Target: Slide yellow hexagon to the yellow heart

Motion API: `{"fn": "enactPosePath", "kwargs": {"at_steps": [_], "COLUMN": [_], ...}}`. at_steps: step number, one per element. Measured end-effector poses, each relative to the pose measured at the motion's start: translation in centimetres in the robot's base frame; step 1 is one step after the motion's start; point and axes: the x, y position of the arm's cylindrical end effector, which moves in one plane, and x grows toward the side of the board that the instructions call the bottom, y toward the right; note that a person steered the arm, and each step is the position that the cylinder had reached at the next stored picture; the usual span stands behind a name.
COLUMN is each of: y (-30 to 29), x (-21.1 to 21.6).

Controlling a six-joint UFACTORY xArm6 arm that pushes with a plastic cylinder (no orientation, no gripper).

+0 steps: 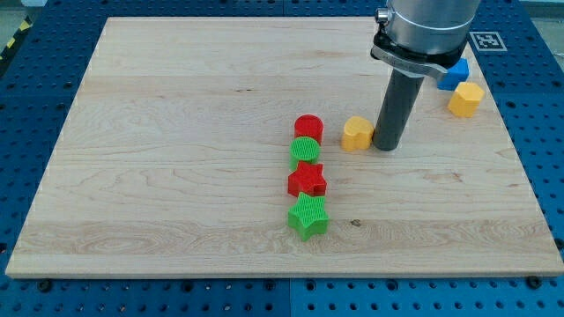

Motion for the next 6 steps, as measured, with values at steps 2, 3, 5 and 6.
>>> {"fn": "enactPosePath", "kwargs": {"at_steps": [2,3,5,6], "y": [-0.9,4.5,12.3,12.6], "x": [-0.8,2.6,6.9,6.9]}}
